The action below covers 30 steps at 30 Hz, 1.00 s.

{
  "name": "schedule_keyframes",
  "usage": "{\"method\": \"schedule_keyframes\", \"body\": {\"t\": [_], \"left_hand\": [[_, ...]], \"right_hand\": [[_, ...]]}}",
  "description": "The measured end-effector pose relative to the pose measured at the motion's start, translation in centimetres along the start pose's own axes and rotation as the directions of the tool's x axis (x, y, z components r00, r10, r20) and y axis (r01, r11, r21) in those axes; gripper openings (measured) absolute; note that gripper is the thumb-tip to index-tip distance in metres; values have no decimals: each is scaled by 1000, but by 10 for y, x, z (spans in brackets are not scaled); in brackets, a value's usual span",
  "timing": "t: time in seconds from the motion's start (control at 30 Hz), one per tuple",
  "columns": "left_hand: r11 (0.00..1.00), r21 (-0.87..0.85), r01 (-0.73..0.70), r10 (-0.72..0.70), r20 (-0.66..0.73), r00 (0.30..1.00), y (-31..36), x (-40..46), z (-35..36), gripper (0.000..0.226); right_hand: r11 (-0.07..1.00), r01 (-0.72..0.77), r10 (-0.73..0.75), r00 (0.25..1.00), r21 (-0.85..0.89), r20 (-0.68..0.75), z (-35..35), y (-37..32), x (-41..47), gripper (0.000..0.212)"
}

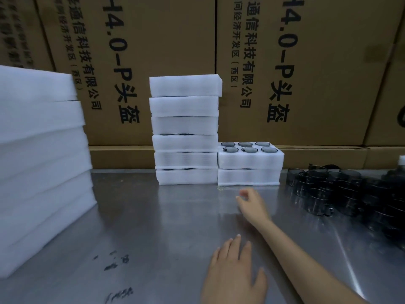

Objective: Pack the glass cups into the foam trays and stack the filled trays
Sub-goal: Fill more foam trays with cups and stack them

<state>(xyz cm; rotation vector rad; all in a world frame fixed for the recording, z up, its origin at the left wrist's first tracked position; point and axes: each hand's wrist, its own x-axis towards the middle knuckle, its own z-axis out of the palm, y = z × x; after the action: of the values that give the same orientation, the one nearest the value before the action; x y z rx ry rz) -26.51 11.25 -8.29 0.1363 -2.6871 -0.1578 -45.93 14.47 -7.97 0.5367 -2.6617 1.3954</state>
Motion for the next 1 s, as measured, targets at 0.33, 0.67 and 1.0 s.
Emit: {"method": "schedule_keyframes", "body": {"t": [0.33, 0.67, 1.0], "left_hand": [[991, -124, 40, -28, 102, 994, 15, -24, -20, 50], [972, -99, -215, 232, 219, 948, -1, -99, -68, 42], [723, 487, 490, -230, -499, 835, -208, 13, -323, 69]], "right_hand": [[974, 153, -142, 987, -166, 78, -41, -15, -144, 21], [917, 258, -244, 966, -304, 82, -53, -26, -247, 18], [847, 297, -251, 954, -440, 161, -60, -39, -261, 25]]}}
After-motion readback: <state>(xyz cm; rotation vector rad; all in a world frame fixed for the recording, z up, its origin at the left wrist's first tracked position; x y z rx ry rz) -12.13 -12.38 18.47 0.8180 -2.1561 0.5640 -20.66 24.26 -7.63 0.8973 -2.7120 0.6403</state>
